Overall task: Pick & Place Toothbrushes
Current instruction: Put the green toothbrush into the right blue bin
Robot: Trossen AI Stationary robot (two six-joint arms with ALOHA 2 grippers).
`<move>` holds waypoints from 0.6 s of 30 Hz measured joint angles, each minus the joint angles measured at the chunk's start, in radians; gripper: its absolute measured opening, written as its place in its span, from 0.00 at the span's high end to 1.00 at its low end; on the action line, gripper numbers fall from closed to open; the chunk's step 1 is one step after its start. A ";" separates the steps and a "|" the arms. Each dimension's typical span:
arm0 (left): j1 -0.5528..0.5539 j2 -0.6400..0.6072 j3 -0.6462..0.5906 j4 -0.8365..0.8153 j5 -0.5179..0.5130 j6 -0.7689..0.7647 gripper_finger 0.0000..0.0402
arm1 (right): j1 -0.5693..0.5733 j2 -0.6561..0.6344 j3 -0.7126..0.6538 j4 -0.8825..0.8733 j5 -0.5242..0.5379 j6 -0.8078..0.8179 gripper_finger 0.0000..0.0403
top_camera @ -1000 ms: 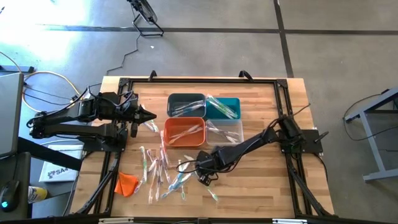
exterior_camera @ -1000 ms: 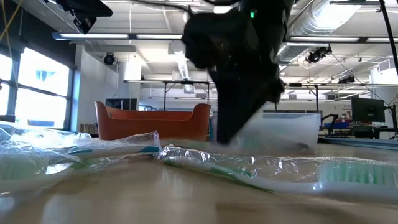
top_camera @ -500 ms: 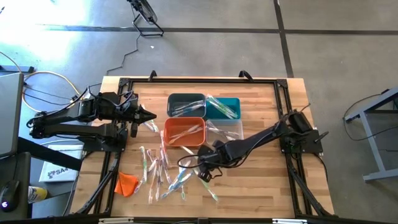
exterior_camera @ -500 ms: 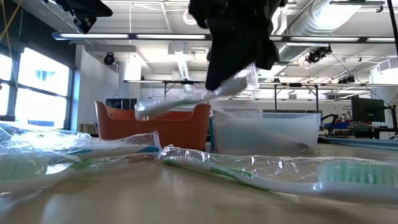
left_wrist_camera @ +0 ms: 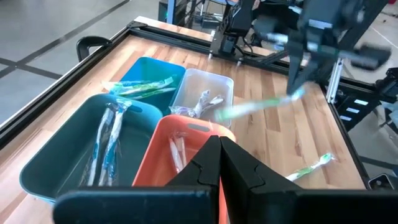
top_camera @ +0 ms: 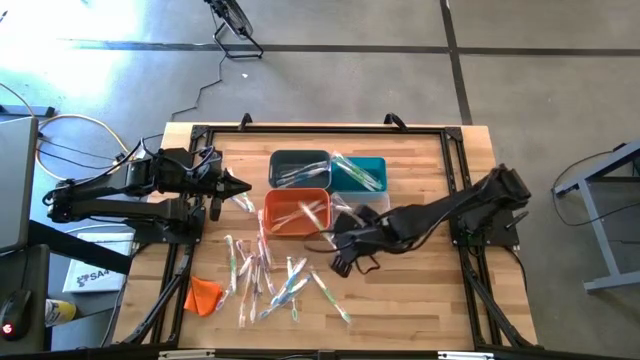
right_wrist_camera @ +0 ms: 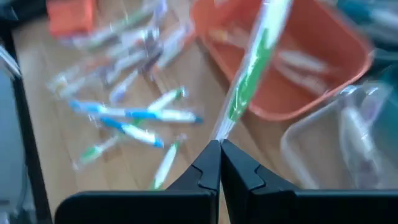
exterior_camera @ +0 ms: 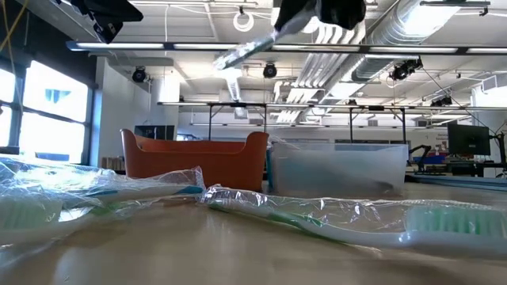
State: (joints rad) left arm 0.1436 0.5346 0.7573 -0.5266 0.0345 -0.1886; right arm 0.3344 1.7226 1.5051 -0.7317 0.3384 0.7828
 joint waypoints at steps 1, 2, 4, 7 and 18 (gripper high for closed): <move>0.000 0.000 0.000 0.000 0.000 0.000 1.00 | -0.003 -0.017 0.000 -0.004 0.014 0.000 1.00; 0.000 0.000 0.000 0.000 0.000 0.000 1.00 | -0.005 -0.034 0.000 -0.020 0.028 0.001 1.00; 0.000 0.000 0.000 0.000 0.000 0.000 1.00 | -0.015 -0.064 0.000 -0.053 0.050 0.001 1.00; 0.000 0.000 0.000 0.000 0.000 0.000 1.00 | -0.033 -0.098 0.000 -0.096 0.077 0.001 1.00; 0.000 0.000 0.000 0.000 -0.001 0.000 1.00 | -0.121 -0.117 0.000 -0.304 0.092 -0.098 1.00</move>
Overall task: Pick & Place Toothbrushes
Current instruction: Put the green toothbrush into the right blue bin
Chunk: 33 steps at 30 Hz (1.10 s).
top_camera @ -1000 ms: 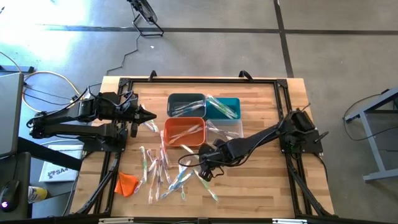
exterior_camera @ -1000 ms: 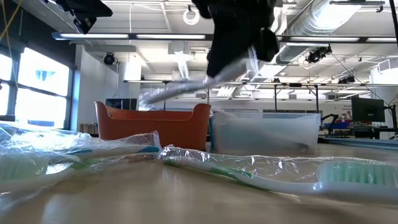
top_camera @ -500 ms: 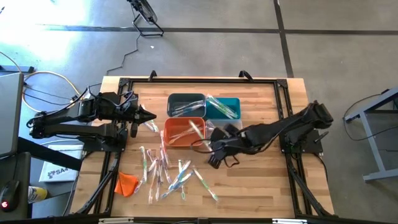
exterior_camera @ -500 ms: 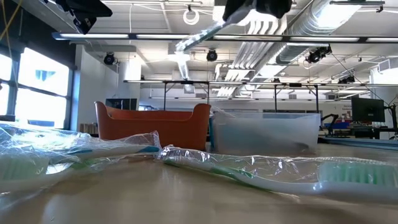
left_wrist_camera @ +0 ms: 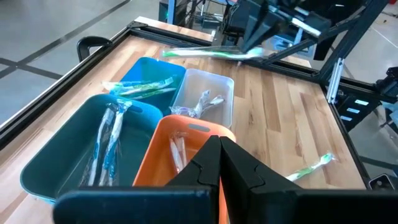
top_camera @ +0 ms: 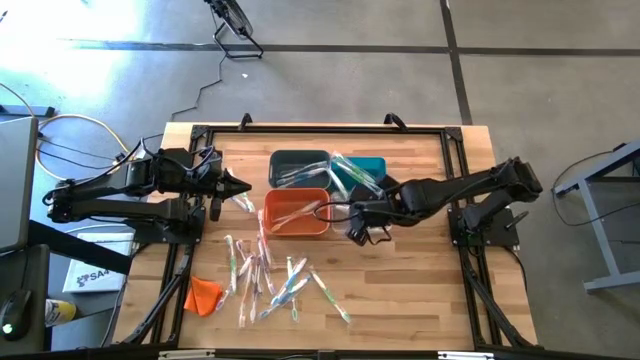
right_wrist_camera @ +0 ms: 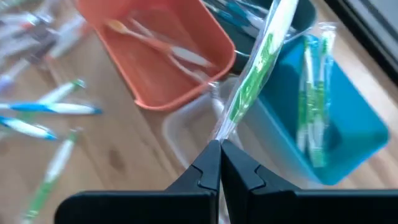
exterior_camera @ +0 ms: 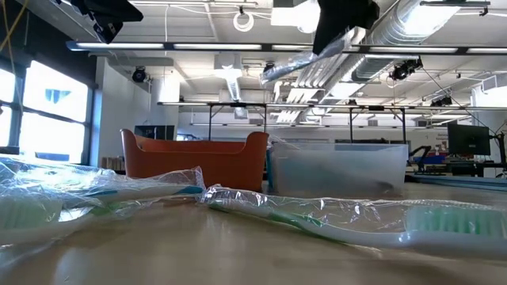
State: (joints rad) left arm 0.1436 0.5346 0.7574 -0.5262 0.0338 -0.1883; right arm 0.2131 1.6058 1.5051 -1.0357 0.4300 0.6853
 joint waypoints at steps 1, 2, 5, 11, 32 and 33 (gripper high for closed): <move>0.000 0.000 0.000 0.000 0.000 0.000 1.00 | -0.008 0.000 0.000 -0.011 0.004 -0.018 1.00; 0.000 0.000 0.000 0.000 -0.001 0.000 1.00 | -0.017 0.000 0.000 -0.022 0.009 -0.041 1.00; 0.000 0.000 0.000 0.000 -0.004 0.000 1.00 | -0.044 0.000 0.000 -0.046 0.007 -0.132 1.00; 0.000 0.000 0.000 0.000 -0.004 0.000 1.00 | -0.106 0.000 0.000 -0.067 -0.002 -0.276 1.00; 0.000 0.000 0.000 0.000 -0.069 0.000 1.00 | -0.363 0.021 -0.001 -0.067 -0.127 -0.585 1.00; 0.000 0.000 0.000 0.000 -0.074 0.000 1.00 | -0.370 0.028 -0.001 -0.067 -0.133 -0.598 1.00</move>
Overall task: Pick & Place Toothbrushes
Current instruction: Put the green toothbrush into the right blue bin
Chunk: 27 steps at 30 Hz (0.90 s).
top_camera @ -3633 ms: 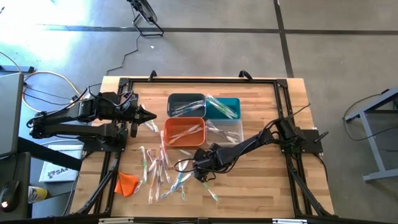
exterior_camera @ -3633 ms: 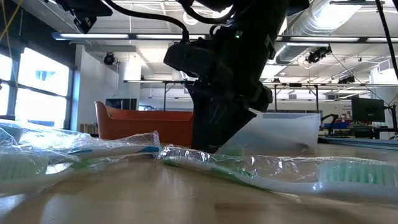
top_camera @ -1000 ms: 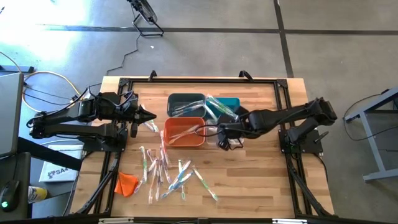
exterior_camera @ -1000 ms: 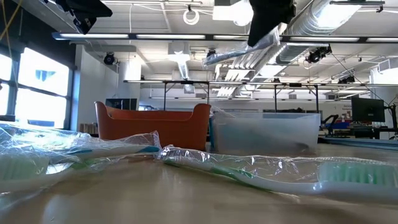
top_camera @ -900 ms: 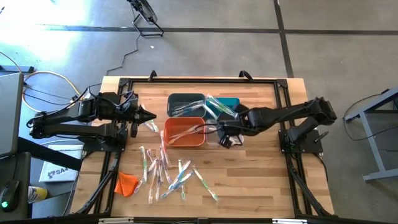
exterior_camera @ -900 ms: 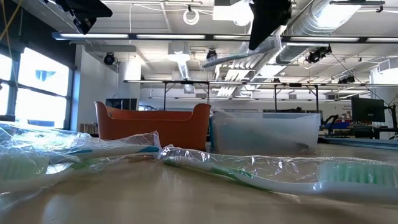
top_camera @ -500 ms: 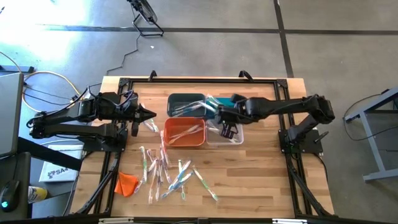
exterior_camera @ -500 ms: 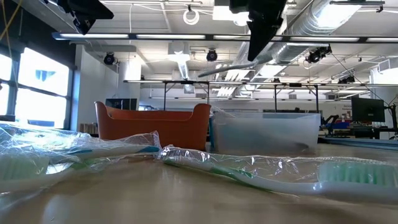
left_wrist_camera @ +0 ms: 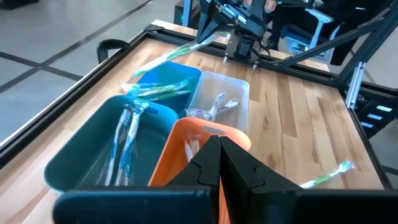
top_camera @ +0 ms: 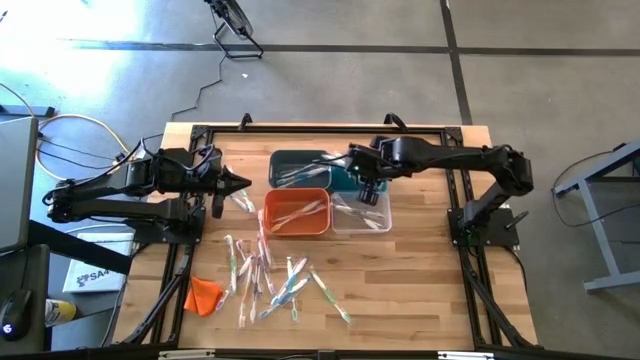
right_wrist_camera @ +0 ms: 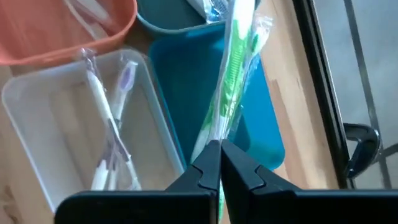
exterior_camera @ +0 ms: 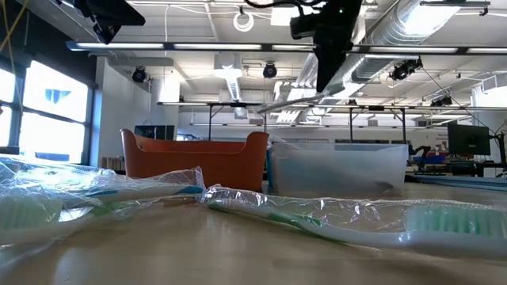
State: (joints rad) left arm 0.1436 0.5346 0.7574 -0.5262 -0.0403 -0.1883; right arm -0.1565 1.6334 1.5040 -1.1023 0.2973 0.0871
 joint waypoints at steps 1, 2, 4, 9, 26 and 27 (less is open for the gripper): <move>0.000 0.000 0.000 0.000 -0.004 0.000 1.00 | -0.004 0.007 0.000 -0.001 -0.011 -0.014 1.00; 0.000 0.000 0.000 0.000 -0.004 0.000 1.00 | -0.010 0.009 0.000 -0.006 -0.022 -0.026 1.00; 0.000 0.000 0.000 0.000 -0.011 0.000 1.00 | -0.018 0.023 -0.004 -0.011 -0.032 -0.058 1.00; 0.000 0.000 0.000 0.000 -0.037 0.000 1.00 | -0.045 0.030 -0.066 -0.025 -0.046 -0.118 1.00; 0.000 0.000 0.000 0.000 -0.085 0.000 1.00 | -0.119 0.030 -0.237 0.036 -0.043 -0.228 1.00; 0.000 0.000 0.000 0.000 -0.085 0.000 1.00 | -0.123 0.030 -0.237 0.047 -0.044 -0.232 1.00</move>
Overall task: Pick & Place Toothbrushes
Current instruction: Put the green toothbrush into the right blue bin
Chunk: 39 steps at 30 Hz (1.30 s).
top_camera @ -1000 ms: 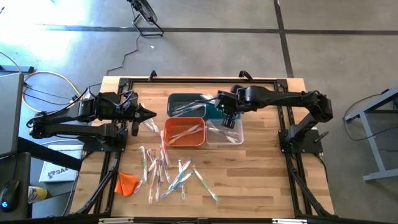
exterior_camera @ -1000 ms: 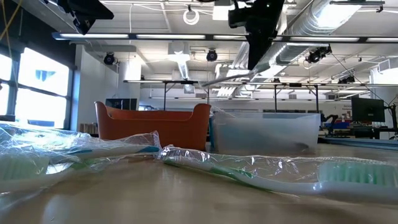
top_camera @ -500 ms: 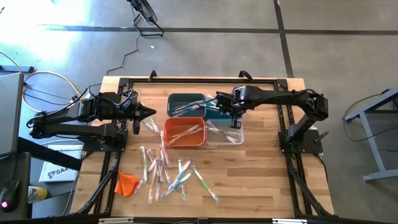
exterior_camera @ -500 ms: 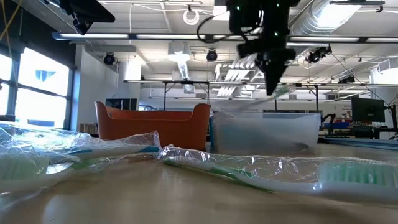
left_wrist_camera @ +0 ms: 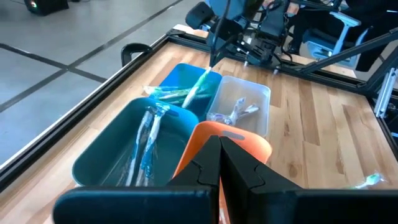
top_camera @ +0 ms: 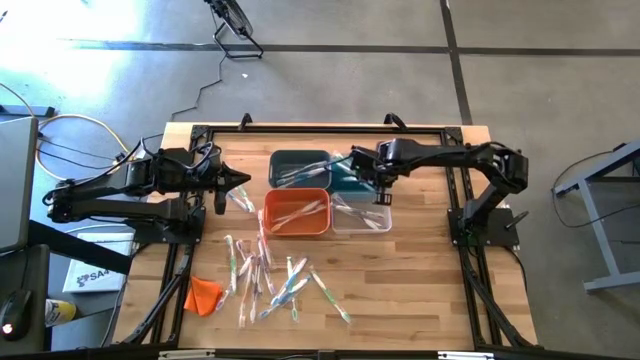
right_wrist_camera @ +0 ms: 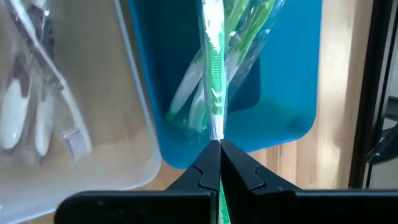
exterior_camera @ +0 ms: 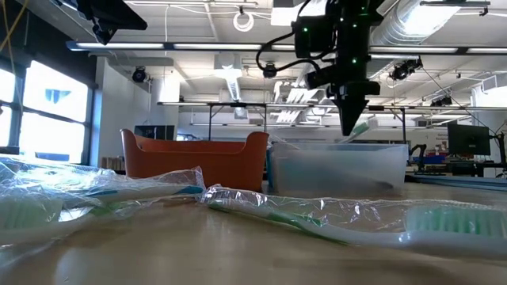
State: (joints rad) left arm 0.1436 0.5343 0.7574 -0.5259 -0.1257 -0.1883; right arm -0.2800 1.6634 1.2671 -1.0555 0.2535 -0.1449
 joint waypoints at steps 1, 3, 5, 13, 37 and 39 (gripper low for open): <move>0.000 0.000 0.000 0.000 0.000 0.000 1.00 | -0.004 0.000 0.000 0.008 -0.002 -0.006 1.00; 0.000 0.000 0.000 0.000 0.000 0.000 1.00 | -0.010 0.000 0.000 0.023 -0.009 -0.013 1.00; 0.000 0.000 0.000 0.000 0.000 0.000 1.00 | -0.011 0.000 0.000 0.041 -0.023 -0.017 1.00; 0.000 0.000 0.000 0.000 0.000 0.000 1.00 | -0.011 0.000 0.000 0.065 -0.055 0.001 1.00; 0.000 0.000 0.000 0.000 0.001 0.006 1.00 | 0.031 -0.014 0.066 0.058 0.083 0.156 0.73; 0.000 0.000 0.000 0.000 0.001 0.008 1.00 | 0.056 -0.014 0.098 0.056 0.082 0.173 0.75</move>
State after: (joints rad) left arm 0.1436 0.5346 0.7574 -0.5262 -0.1246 -0.1806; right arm -0.2242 1.6497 1.3650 -0.9997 0.3355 0.0276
